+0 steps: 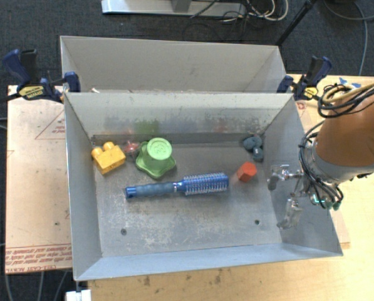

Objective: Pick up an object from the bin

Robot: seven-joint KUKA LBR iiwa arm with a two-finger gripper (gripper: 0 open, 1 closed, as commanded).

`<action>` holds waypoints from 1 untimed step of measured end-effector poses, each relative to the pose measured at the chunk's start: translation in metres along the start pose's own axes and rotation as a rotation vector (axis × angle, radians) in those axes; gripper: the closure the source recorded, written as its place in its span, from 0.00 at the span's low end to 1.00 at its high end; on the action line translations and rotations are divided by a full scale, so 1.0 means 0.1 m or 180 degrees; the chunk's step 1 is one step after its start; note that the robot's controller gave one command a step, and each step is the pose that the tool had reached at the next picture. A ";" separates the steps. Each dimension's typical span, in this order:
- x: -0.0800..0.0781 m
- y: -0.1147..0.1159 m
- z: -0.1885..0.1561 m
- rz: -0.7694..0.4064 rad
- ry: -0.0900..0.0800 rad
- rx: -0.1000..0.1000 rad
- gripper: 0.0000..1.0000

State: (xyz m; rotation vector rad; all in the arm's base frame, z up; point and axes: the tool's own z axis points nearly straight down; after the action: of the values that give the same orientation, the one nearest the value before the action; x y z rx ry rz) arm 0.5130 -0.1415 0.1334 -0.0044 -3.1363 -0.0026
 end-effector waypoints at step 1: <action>-0.64 0.68 0.08 0.0679 -0.0032 -0.0008 0.00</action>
Offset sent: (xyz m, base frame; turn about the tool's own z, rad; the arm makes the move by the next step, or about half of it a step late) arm 0.0621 0.0632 -0.0078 0.2191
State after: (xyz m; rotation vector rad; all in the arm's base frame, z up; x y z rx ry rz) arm 0.5769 -0.0741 0.1252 -0.3392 -3.1278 -0.0058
